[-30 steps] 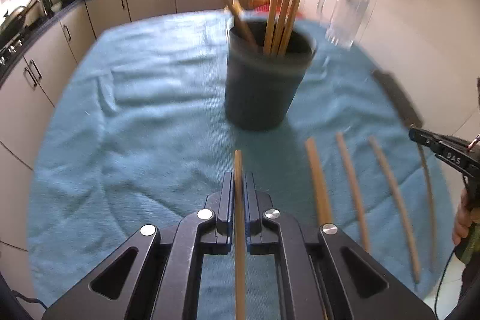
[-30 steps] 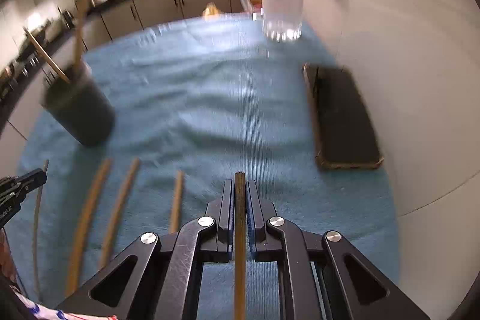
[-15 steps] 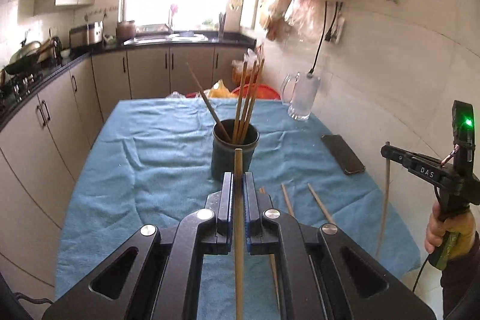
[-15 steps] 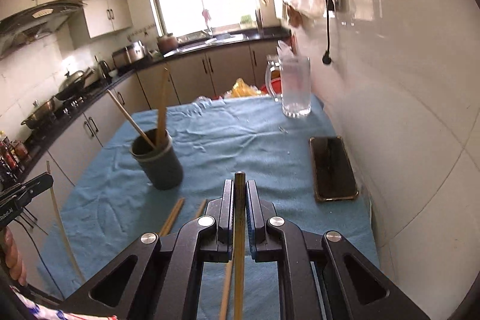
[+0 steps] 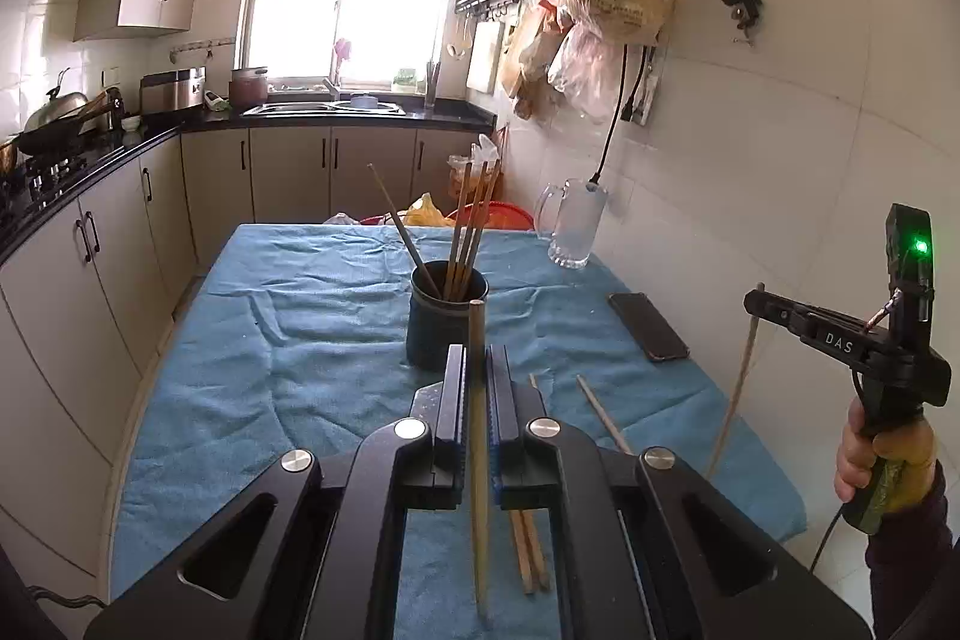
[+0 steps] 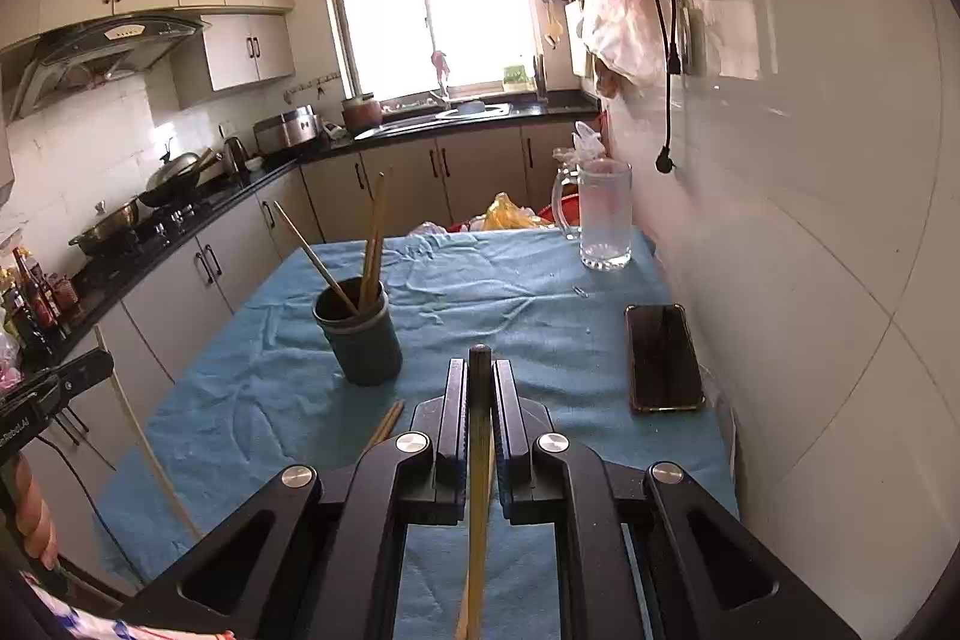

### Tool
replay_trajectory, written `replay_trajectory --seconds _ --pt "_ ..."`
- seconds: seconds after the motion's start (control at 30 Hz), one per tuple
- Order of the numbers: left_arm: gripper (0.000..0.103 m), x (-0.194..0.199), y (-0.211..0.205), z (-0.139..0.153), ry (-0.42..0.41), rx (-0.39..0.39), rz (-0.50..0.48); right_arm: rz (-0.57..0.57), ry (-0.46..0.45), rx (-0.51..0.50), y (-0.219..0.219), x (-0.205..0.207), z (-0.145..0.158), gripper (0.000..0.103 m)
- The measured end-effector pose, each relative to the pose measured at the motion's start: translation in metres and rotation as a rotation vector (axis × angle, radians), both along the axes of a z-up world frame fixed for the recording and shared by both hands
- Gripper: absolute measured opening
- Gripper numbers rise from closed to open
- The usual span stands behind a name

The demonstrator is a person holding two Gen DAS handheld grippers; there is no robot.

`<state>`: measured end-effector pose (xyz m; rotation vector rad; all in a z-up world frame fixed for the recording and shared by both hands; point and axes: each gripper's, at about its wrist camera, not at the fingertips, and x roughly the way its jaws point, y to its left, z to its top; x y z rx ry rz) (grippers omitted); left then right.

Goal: Organize utensils
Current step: 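Lift the chopstick upright and carry it above the black cup, then open the left gripper to drop the chopstick into the cup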

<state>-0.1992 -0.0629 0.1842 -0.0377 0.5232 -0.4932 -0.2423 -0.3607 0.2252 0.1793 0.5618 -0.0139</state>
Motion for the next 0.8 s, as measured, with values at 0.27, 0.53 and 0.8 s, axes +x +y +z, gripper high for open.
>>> replay_trajectory --seconds 0.27,0.53,0.8 --pt "0.005 -0.004 -0.001 0.023 -0.047 -0.037 -0.004 0.020 -0.066 -0.017 0.008 -0.005 0.027 0.008" --pt "0.005 0.027 -0.010 0.048 -0.080 -0.046 0.012 0.049 -0.098 -0.050 0.020 0.024 0.054 0.008" --pt "0.005 0.090 -0.019 0.080 -0.075 -0.064 0.053 0.083 -0.157 -0.010 0.032 0.082 0.087 0.008"
